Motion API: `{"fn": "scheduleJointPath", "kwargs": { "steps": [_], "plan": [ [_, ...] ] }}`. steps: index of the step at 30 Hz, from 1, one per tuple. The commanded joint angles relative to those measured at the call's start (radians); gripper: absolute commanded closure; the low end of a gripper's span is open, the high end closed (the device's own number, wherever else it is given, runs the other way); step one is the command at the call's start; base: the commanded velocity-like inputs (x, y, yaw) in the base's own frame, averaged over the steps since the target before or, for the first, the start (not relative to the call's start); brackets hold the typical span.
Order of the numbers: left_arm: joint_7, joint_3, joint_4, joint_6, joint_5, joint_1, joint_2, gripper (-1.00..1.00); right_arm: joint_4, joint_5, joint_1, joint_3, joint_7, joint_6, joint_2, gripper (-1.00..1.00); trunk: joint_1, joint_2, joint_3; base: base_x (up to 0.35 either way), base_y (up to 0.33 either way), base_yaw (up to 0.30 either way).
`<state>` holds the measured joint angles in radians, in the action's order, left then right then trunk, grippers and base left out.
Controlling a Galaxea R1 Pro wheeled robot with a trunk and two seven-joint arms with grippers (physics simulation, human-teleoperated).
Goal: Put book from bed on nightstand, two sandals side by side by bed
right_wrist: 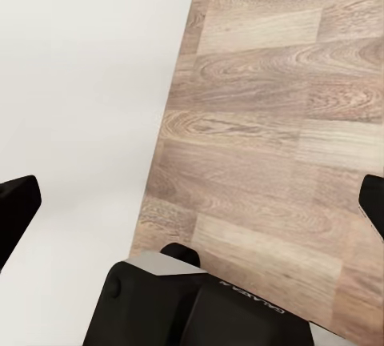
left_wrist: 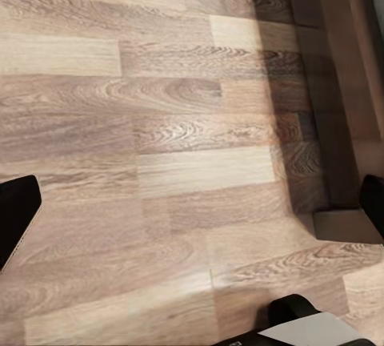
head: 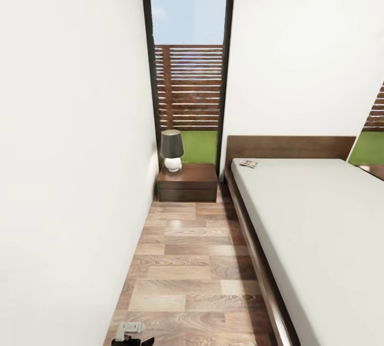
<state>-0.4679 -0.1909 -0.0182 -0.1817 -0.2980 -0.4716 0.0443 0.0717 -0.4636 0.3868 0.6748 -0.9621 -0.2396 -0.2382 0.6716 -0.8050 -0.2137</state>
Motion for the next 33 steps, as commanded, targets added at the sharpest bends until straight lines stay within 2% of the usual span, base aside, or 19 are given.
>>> {"fn": "scheduleJointPath", "kwargs": {
  "steps": [1, 27, 33],
  "plan": [
    [-0.003, -0.009, 0.001, -0.004, -0.009, -0.001, 0.0, -1.0, 0.003, -0.009, 0.001, 0.008, 0.0, -0.006, -0.001, -1.0, 0.001, -0.001, -0.001, 0.332, 0.0, 0.0],
    [-0.003, -0.009, 0.001, -0.004, -0.009, -0.001, 0.0, -1.0, 0.003, -0.009, 0.001, 0.009, 0.0, -0.006, -0.001, -1.0, 0.001, -0.001, -0.001, 0.332, 0.0, 0.0],
    [-0.003, -0.009, 0.001, -0.004, -0.009, -0.001, 0.0, -1.0, 0.003, -0.009, 0.001, 0.009, 0.0, -0.006, -0.001, -1.0, 0.001, -0.001, -0.001, 0.332, 0.0, -0.114]
  ]
}}
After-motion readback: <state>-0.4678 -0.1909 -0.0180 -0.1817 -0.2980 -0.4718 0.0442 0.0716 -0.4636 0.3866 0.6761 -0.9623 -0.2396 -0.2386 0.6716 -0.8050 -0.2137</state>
